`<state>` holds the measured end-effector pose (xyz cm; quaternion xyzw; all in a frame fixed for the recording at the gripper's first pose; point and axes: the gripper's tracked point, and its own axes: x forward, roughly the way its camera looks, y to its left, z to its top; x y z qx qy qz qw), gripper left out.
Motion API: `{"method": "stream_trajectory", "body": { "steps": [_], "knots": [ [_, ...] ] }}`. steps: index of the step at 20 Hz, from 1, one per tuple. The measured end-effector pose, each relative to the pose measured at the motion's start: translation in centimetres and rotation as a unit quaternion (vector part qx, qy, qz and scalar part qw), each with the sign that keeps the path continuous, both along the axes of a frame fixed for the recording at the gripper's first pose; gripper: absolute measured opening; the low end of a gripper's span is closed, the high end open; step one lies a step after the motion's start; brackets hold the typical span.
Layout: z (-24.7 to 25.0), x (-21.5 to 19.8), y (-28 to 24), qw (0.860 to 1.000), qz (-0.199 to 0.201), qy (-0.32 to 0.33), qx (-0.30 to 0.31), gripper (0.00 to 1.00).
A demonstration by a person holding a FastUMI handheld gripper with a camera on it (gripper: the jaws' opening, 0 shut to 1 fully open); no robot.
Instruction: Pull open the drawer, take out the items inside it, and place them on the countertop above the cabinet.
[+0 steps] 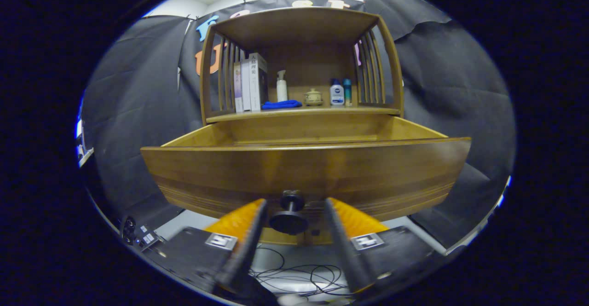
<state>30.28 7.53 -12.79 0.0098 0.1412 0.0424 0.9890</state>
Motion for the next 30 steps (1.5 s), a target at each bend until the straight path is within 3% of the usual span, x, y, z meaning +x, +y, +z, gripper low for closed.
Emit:
{"method": "stream_trajectory", "body": {
  "steps": [1,11,20,24,30],
  "knots": [
    [0.3,-0.1,-0.6,1.0,-0.004,-0.004,0.001,1.0],
    [10.7,-2.1,-4.7,0.997,-0.036,-0.062,0.038,1.0],
    [21.2,4.8,-3.9,0.994,-0.035,-0.074,0.071,1.0],
    [22.6,8.8,-1.1,0.997,0.001,-0.006,0.072,1.0],
    [19.1,14.9,0.9,0.994,-0.008,0.108,0.032,1.0]
  ]
}}
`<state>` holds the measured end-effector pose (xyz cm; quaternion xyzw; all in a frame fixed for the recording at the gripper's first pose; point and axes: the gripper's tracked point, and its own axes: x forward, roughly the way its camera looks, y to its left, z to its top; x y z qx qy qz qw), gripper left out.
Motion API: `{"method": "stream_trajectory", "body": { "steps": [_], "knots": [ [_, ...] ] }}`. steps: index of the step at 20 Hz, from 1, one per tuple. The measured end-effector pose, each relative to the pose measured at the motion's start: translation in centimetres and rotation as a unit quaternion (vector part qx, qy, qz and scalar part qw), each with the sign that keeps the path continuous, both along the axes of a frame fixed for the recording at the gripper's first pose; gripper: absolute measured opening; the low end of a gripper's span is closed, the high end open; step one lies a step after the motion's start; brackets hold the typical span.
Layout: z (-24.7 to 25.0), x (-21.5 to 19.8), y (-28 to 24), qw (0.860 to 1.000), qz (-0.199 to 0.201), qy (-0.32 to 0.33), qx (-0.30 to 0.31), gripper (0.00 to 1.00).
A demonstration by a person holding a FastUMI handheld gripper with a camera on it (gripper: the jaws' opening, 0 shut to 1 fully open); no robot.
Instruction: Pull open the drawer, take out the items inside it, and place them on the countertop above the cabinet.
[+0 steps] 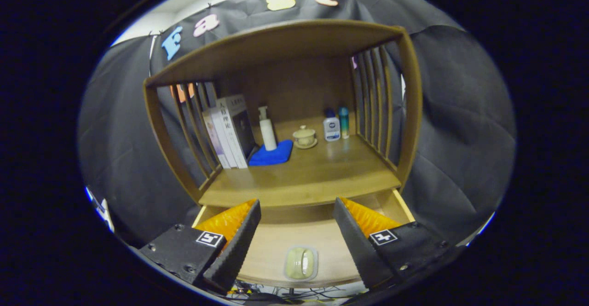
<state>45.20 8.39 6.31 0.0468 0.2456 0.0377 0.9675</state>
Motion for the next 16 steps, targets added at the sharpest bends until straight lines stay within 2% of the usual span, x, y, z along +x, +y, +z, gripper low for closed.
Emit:
{"method": "stream_trajectory", "body": {
  "steps": [4,8,12,16],
  "knots": [
    [-4.9,1.6,1.2,0.993,0.008,0.116,-0.022,1.0],
    [-11.1,1.2,1.2,0.973,0.016,0.227,-0.043,1.0],
    [-15.7,-0.2,1.4,0.951,0.01,0.306,-0.05,0.95],
    [-18.4,-1.6,1.6,0.93,0.005,0.363,-0.047,0.83]
  ]
}}
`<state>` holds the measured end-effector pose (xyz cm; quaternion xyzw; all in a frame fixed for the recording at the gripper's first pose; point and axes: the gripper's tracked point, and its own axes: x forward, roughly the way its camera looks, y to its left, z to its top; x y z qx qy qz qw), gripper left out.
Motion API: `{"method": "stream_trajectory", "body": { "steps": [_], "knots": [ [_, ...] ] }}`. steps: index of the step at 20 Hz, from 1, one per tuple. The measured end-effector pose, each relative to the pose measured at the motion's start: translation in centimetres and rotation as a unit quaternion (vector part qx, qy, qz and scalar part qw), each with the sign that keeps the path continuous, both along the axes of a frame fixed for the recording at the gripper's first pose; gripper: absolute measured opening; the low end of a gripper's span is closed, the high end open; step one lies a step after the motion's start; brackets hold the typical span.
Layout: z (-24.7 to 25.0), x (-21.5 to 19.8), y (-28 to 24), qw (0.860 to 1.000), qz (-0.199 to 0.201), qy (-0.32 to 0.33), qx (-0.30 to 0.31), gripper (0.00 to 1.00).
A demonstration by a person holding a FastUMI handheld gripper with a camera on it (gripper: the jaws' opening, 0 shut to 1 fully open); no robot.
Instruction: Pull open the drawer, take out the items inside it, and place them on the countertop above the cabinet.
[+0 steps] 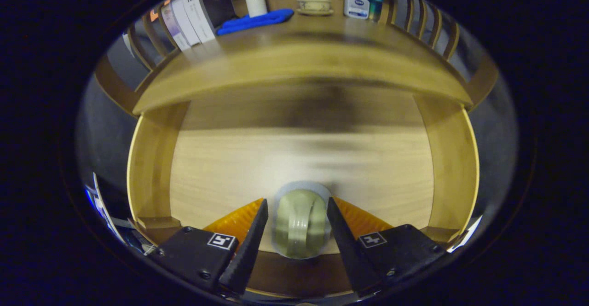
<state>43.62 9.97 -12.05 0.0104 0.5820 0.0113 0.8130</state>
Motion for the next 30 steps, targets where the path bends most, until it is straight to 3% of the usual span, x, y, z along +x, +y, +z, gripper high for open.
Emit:
{"method": "stream_trajectory", "body": {
  "steps": [4,9,17,21,30],
  "knots": [
    [-0.7,0.1,-1.0,0.999,-0.02,0.012,-0.023,0.68],
    [-0.2,0.1,-1.5,1.0,-0.013,0.005,-0.027,0.24],
    [6.1,0.9,-2.4,0.998,-0.015,-0.063,-0.002,0.22],
    [10.3,1.3,-2.4,0.996,0.002,-0.093,0.003,0.22],
    [17.1,8.2,-2.3,0.991,-0.013,-0.132,0.014,0.22]
  ]
}}
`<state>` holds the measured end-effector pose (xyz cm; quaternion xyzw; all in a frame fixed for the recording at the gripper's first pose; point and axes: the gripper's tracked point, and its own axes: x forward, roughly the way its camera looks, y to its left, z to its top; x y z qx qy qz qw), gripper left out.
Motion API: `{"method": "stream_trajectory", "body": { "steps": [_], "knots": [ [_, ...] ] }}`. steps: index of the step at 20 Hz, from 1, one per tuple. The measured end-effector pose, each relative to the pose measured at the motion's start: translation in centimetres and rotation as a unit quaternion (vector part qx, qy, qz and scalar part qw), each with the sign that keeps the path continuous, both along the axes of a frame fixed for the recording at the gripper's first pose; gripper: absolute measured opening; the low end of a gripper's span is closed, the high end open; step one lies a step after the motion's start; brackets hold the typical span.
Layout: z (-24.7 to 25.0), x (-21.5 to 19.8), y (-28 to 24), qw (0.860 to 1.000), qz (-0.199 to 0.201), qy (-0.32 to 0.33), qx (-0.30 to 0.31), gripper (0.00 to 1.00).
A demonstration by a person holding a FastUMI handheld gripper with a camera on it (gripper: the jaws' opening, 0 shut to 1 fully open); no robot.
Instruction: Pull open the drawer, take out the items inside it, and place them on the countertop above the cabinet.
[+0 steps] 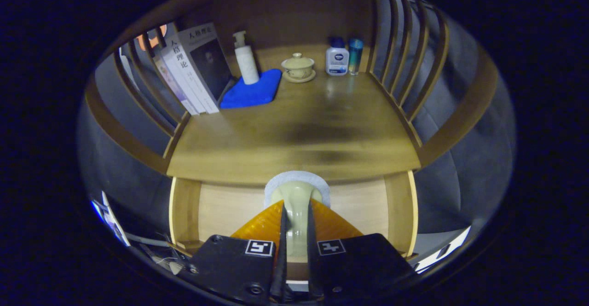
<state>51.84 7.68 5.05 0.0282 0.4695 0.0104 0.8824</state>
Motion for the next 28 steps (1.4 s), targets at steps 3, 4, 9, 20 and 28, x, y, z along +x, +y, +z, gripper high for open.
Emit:
{"method": "stream_trajectory", "body": {
  "steps": [3,4,9,20,28],
  "knots": [
    [0.6,3.2,0.0,1.0,-0.008,-0.001,-0.01,0.22],
    [0.7,4.2,0.2,1.0,-0.012,0.005,-0.009,0.22],
    [1.3,8.9,1.0,1.0,-0.01,0.013,-0.02,0.22],
    [-2.4,13.7,0.8,0.998,-0.022,0.058,-0.03,0.27],
    [-1.6,13.9,0.1,0.999,-0.004,0.02,-0.035,0.48]
  ]
}}
